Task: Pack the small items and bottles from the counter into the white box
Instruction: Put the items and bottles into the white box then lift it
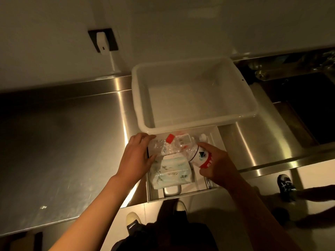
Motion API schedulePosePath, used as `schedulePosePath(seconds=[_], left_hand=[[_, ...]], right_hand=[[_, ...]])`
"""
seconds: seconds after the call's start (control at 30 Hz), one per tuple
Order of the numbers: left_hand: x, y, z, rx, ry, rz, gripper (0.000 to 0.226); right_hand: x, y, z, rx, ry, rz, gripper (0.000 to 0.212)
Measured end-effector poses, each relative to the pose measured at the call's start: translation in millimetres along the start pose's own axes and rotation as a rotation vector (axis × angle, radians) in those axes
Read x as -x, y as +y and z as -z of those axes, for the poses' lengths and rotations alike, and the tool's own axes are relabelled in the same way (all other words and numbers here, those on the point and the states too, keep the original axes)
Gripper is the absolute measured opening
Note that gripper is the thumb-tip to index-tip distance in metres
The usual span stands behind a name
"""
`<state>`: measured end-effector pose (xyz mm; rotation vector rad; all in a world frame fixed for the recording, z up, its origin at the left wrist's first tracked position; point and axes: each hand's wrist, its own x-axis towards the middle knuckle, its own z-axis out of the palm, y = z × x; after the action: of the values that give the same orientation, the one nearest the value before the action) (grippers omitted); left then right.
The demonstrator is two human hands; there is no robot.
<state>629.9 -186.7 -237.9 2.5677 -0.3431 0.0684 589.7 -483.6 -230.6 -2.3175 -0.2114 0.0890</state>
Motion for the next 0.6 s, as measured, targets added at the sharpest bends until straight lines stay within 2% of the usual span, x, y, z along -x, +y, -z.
schedulePosePath(seconds=[0.17, 0.27, 0.33, 0.43, 0.53, 0.6], left_hand=[[9.1, 2.5, 8.3, 0.065, -0.008, -0.068, 0.052], [14.8, 8.7, 8.0, 0.101, -0.085, -0.138, 0.044], [18.9, 11.0, 7.6, 0.141, -0.137, -0.133, 0.048], [23.7, 13.4, 8.5, 0.236, -0.12, -0.036, 0.06], [24.3, 18.5, 10.9, 0.314, -0.109, 0.057, 0.077], [23.3, 21.5, 11.5, 0.367, -0.102, 0.056, 0.078]], right_hand=[[-2.8, -5.7, -8.7, 0.035, -0.111, 0.086, 0.065], [-6.6, -8.1, -14.6, -0.017, -0.153, 0.078, 0.068], [-9.9, -8.0, -18.0, -0.052, -0.153, 0.031, 0.068], [-15.2, -12.4, -20.8, -0.121, -0.188, -0.053, 0.074], [-17.3, -20.0, -23.6, -0.214, -0.203, -0.05, 0.077], [-17.6, -25.6, -24.1, -0.222, -0.165, -0.026, 0.078]])
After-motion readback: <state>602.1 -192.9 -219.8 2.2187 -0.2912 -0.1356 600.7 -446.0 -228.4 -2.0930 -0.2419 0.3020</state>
